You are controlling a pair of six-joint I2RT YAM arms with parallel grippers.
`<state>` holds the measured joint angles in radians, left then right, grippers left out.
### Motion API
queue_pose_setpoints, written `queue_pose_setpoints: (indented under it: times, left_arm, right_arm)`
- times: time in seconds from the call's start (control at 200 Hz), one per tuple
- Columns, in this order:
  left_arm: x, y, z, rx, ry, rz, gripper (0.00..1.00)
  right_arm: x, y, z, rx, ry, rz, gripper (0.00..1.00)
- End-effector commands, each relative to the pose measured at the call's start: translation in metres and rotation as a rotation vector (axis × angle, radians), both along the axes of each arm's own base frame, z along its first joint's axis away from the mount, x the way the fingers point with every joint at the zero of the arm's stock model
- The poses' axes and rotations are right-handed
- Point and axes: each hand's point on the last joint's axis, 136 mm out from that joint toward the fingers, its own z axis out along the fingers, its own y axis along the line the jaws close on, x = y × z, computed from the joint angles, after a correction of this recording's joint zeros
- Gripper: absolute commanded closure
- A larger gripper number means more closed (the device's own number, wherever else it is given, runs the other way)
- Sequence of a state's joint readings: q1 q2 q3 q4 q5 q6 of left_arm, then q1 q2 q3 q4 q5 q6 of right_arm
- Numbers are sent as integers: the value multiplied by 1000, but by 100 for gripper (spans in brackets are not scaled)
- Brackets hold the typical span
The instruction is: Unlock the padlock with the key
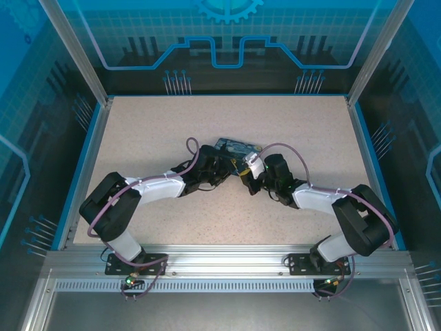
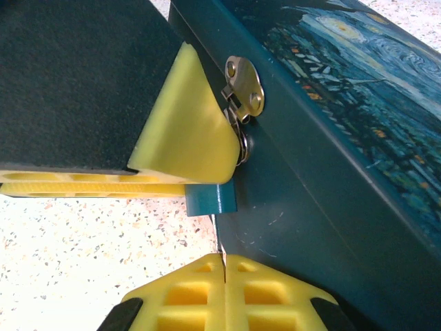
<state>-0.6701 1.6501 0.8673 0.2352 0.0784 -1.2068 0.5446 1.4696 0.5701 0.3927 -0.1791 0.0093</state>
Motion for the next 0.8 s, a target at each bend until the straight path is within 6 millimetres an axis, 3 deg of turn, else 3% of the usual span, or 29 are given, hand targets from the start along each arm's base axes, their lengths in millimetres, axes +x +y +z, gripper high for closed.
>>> queue_pose_setpoints:
  times: [0.0,0.18,0.55,0.79]
  left_arm:
    - [-20,-25,21,-95,18,-119,100]
    - [-21,-25,20,-93,20,-124,100]
    - [-23,-26,18,-108,36,-129,100]
    - [-23,-26,15,-103,29,-131,100]
  right_arm:
    - [12,16,39,76,-130,26,100]
    - [7,21,48,122,-119,68,100]
    - [12,10,60,109,-157,36,100]
    - [5,22,62,172,-104,93,100]
